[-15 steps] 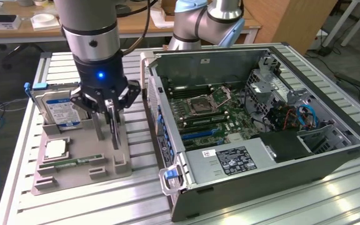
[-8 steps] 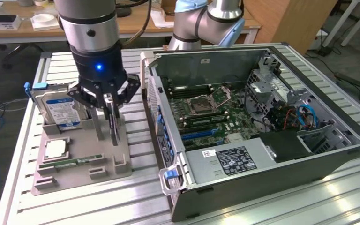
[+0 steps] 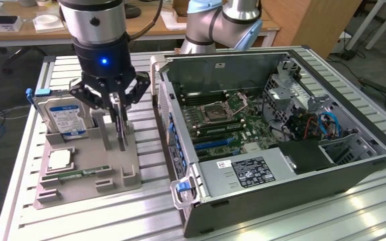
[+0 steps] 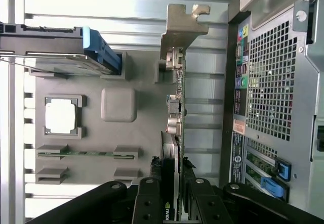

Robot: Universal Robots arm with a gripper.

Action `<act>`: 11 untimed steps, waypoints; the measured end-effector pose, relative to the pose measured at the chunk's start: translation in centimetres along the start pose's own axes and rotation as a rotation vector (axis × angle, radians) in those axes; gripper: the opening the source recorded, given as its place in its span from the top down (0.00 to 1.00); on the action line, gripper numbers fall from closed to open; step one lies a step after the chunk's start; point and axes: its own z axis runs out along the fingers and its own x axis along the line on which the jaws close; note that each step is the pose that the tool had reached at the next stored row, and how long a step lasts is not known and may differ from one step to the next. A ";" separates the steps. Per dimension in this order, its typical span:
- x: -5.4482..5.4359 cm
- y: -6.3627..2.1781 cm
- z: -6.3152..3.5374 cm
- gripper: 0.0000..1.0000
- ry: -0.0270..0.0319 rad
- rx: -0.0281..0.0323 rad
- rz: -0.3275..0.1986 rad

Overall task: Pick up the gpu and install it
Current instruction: 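Pick up the gpu and move the gpu toward the slot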

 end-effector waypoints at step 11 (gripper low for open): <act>-0.1 0.06 -2.90 0.74 0.0001 0.0001 0.000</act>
